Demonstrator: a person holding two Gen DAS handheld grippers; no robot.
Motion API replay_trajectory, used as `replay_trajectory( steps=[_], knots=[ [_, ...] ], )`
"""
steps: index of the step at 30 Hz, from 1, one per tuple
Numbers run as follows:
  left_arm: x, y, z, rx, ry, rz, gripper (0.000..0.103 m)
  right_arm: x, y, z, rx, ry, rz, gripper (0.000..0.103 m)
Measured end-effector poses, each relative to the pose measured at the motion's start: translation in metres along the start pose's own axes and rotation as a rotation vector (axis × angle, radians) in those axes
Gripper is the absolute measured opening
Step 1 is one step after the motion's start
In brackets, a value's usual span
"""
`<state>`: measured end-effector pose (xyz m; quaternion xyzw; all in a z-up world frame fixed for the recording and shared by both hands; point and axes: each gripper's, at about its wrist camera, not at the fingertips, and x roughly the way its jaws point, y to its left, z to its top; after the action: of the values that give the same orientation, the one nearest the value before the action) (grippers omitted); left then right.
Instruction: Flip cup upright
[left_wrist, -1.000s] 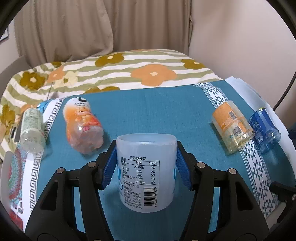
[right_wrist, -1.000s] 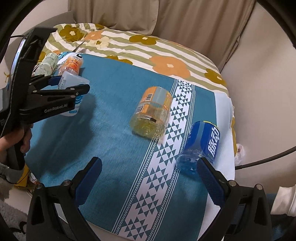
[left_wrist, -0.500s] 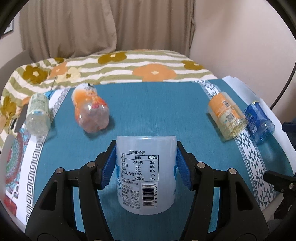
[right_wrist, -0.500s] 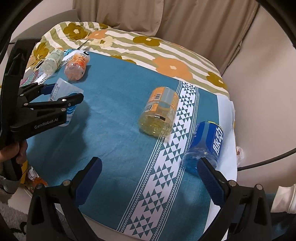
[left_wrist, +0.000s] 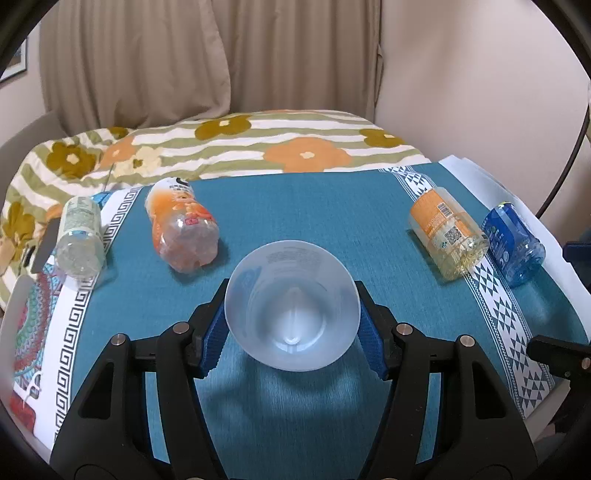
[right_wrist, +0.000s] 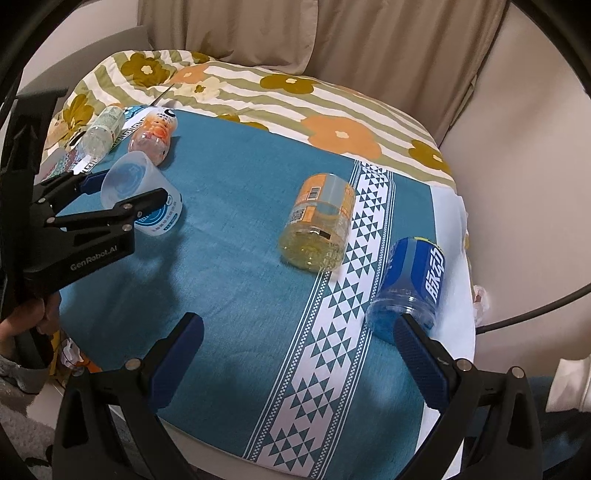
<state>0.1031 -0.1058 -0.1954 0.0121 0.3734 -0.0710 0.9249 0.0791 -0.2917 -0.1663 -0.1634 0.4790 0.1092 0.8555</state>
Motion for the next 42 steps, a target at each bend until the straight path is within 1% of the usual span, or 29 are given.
replay_trajectory(
  steps=[4,7,13,14,15,16,19,21,23,25,30,33,36,39,42],
  knots=[
    [0.004,0.000,0.002,0.004,0.016,0.002,0.066,-0.002,0.001,-0.001,0.004,-0.001,-0.001,0.102],
    [0.013,-0.001,0.006,0.012,0.051,0.005,0.066,-0.002,0.001,-0.001,0.005,0.000,0.002,0.102],
    [0.017,-0.002,0.010,0.013,0.065,0.002,0.068,-0.003,-0.002,-0.004,0.021,0.002,0.005,0.102],
    [0.019,-0.003,0.011,0.014,0.073,0.000,0.078,-0.003,-0.003,-0.004,0.026,0.004,0.006,0.102],
    [0.021,-0.003,0.011,0.011,0.096,-0.003,0.095,-0.004,-0.005,-0.005,0.031,0.004,0.007,0.102],
    [0.022,-0.002,0.011,0.008,0.104,-0.004,0.099,-0.004,-0.005,-0.005,0.035,0.003,0.009,0.102],
    [0.016,-0.001,0.013,-0.015,0.107,-0.019,0.100,-0.007,-0.010,-0.004,0.054,0.001,0.021,0.102],
    [0.010,-0.002,0.016,-0.011,0.119,-0.004,0.100,-0.010,-0.012,-0.003,0.065,-0.004,0.033,0.102],
    [-0.001,-0.001,0.021,-0.007,0.121,0.020,0.100,-0.014,-0.015,-0.001,0.075,-0.012,0.049,0.102],
    [-0.020,0.001,0.030,-0.013,0.116,0.044,0.100,-0.023,-0.017,0.003,0.084,-0.029,0.070,0.102],
    [-0.082,0.014,0.051,-0.034,0.078,0.092,0.100,-0.059,-0.021,0.024,0.112,-0.117,0.111,0.102],
    [-0.118,0.026,0.058,-0.060,0.056,0.107,0.103,-0.081,-0.019,0.034,0.141,-0.162,0.116,0.102],
    [-0.145,0.038,0.061,-0.086,0.033,0.115,0.103,-0.105,-0.013,0.041,0.166,-0.197,0.115,0.102],
    [-0.168,0.048,0.062,-0.099,0.028,0.125,0.103,-0.120,-0.007,0.046,0.193,-0.197,0.103,0.102],
    [-0.184,0.053,0.058,-0.089,0.027,0.138,0.103,-0.128,-0.003,0.046,0.228,-0.189,0.097,0.102]
  ],
)
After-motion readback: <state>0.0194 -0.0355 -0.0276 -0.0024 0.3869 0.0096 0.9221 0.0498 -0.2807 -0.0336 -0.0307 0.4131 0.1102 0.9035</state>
